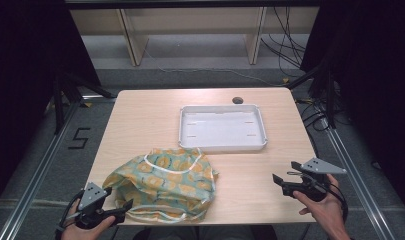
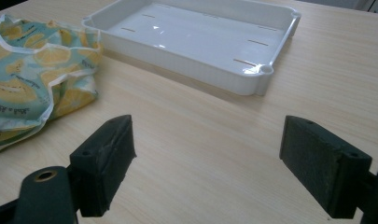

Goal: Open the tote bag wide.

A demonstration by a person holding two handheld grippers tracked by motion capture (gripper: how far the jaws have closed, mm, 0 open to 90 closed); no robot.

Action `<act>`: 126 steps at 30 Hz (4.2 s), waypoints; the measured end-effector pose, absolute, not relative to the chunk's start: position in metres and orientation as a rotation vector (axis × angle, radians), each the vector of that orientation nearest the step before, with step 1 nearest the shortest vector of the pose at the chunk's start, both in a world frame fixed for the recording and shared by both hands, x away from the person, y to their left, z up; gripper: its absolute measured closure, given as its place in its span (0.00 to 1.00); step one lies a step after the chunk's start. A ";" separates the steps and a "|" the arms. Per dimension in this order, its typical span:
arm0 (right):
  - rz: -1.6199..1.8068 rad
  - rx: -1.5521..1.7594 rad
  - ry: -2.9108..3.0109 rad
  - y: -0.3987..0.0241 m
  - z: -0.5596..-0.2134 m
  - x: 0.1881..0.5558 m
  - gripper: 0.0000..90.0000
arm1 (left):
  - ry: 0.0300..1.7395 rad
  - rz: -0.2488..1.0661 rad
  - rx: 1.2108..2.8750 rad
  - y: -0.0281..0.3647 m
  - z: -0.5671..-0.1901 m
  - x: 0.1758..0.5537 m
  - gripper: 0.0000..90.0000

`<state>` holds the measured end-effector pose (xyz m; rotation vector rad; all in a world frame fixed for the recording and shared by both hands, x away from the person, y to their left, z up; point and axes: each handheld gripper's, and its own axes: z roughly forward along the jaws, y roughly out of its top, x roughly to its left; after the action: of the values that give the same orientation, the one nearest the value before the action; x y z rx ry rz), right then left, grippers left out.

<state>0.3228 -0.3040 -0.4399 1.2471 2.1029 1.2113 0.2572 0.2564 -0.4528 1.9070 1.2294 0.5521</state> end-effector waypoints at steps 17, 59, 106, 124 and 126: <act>1.240 1.120 2.141 -0.295 -0.438 0.326 0.22 | 1.219 0.552 1.919 0.256 -0.452 0.257 0.20; 1.266 0.548 2.628 -0.123 -0.452 0.320 0.40 | 1.225 0.551 1.913 0.257 -0.452 0.257 0.20; 0.953 0.628 2.709 -0.162 -0.455 0.352 1.00 | 1.128 0.556 1.869 0.255 -0.447 0.255 0.19; 0.947 0.891 2.607 -0.262 -0.458 0.344 1.00 | 1.089 0.512 1.913 0.247 -0.450 0.255 0.19; 0.935 0.893 2.622 -0.265 -0.457 0.343 1.00 | 1.094 0.506 1.909 0.246 -0.450 0.255 0.19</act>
<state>0.3433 -0.2654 -0.4572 0.8928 2.6225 0.9349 0.2554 0.2463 -0.4497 1.9092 1.0939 0.5058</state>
